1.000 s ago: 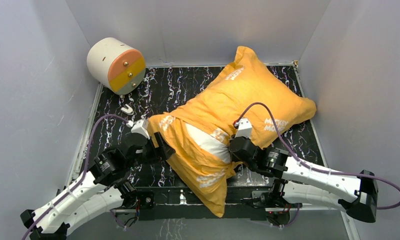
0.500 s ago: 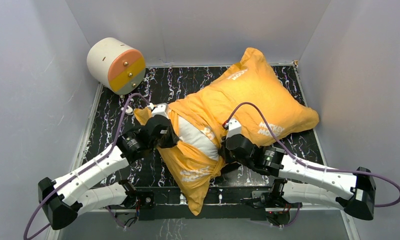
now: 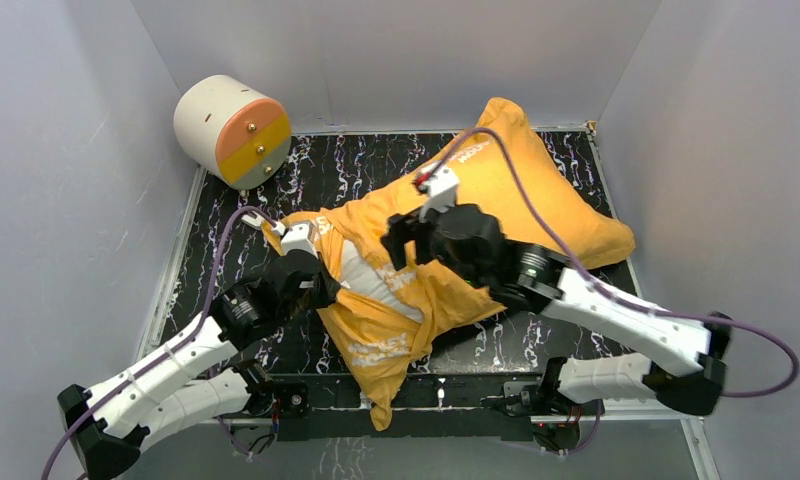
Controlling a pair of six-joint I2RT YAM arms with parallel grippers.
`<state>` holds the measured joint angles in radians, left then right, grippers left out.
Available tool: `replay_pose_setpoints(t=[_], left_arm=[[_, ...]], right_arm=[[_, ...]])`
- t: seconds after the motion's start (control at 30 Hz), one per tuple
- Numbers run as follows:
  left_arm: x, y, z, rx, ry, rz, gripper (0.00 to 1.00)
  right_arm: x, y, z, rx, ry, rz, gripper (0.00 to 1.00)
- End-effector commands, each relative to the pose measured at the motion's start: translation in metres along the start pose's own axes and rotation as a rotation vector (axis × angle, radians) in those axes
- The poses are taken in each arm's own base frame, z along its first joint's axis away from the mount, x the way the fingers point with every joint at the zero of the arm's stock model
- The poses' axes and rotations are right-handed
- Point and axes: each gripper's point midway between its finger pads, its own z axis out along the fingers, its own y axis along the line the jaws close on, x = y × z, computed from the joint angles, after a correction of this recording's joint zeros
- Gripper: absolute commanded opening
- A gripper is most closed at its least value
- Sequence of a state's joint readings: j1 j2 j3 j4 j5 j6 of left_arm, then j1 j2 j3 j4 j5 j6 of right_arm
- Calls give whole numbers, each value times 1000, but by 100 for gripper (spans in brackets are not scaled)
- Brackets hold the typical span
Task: Remove the pillowcase from the pillow
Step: Remove the pillow from the pillowcase.
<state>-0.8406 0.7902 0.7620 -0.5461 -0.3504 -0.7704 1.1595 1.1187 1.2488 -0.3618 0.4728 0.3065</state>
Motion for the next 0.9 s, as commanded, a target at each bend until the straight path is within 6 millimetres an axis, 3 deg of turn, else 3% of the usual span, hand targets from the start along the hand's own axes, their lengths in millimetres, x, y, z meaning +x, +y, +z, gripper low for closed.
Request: replay_pose_setpoints(t=[0.0, 0.1, 0.13, 0.23, 0.27, 0.33, 0.37, 0.43, 0.53, 0.57, 0.6, 0.63, 0.67, 0.7, 0.73, 0.8, 0.87], left_arm=[[2, 11, -2, -70, 28, 29, 0], [1, 19, -5, -94, 14, 19, 0], [1, 20, -6, -96, 7, 14, 0], [2, 26, -6, -113, -9, -10, 0], [1, 33, -8, -150, -17, -27, 0], [-2, 46, -12, -226, -36, -44, 0], [-3, 56, -15, -282, -46, -60, 0], [-4, 77, -20, -388, -79, -72, 0], [-2, 95, -27, -460, -104, -80, 0], [-1, 101, -29, -480, -116, -93, 0], [3, 107, -31, -498, -119, -108, 0], [6, 110, -31, -501, -117, -107, 0], [5, 103, -28, -453, -107, -82, 0], [3, 91, -25, -389, -96, -58, 0], [-13, 68, -23, -287, -120, -9, 6], [-46, 39, -25, -227, -158, 85, 26], [-73, 32, -25, -301, -172, 174, 59]], right_arm=[[14, 22, 62, -10, 57, -170, 90], [44, 24, 104, 27, 148, -293, 92], [54, 23, 115, 39, 171, -329, 88], [56, 32, 132, 9, 197, -371, 72], [49, 21, 135, 85, 175, -367, 65], [29, -7, 136, 203, 125, -354, 36], [19, -17, 135, 230, 100, -346, 28], [0, -37, 129, 269, 57, -340, 24], [-28, -89, 113, 423, 9, -300, 25], [-34, -117, 107, 466, 8, -248, 14], [-18, -148, 108, 463, 57, -146, 9], [5, -163, 112, 431, 123, -56, 3], [57, -160, 119, 362, 244, 26, 0], [93, -148, 122, 283, 329, 53, 0], [124, -135, 121, 207, 395, 109, 0], [154, -116, 114, 132, 449, 220, 0], [161, -111, 104, 114, 432, 270, 0]])
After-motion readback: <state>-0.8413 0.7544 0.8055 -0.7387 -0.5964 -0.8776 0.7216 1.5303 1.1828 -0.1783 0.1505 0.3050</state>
